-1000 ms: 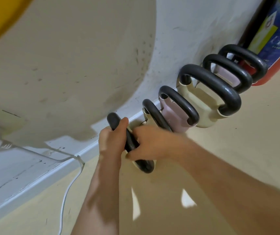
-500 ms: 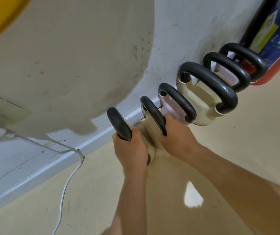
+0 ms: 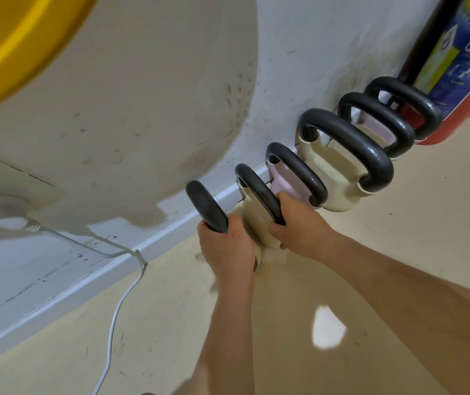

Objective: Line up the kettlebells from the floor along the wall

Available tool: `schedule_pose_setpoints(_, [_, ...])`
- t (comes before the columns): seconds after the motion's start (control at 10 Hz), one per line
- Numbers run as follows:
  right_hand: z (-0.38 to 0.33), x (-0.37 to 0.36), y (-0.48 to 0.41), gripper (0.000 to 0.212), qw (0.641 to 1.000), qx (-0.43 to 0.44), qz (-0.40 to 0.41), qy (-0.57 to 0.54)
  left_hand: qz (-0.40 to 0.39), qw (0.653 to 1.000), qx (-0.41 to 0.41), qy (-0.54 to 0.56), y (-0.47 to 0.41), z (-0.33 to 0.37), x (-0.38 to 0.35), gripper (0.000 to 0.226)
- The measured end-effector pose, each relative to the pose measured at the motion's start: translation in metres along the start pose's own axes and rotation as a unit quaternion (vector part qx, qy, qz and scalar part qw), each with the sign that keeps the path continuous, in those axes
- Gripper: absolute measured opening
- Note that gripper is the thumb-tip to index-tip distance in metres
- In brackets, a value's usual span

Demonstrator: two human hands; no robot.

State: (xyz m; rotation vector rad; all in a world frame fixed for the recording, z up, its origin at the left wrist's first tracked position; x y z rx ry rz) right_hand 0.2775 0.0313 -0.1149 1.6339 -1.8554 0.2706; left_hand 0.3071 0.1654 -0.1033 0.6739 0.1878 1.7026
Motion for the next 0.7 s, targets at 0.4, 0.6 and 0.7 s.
schedule_pose_setpoints(0.4, [-0.010, 0.036, 0.057, 0.057, 0.974, 0.008, -0.168, 0.154, -0.075, 0.990, 0.031, -0.117, 0.013, 0.006, 0.024, 0.037])
schedule_pose_setpoints(0.6, [-0.038, 0.091, 0.125, 0.056, 0.901, 0.025, -0.265, 0.341, -0.155, 0.877, -0.098, -0.445, 0.060, 0.019, 0.064, 0.036])
schedule_pose_setpoints(0.7, [-0.050, 0.123, 0.162, 0.047, 0.864, 0.046, -0.296, 0.404, -0.180, 0.843, -0.145, -0.487, 0.086, 0.044, 0.090, 0.035])
Point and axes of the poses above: each hand's wrist, its own y-axis away from the middle knuckle, its own x-axis out of the back of the hand, z = x × y, the point moved 3 cm from there along -y, towards the middle knuckle, and after that the axes turned 8 degrees about x, right-handed, at the moved point
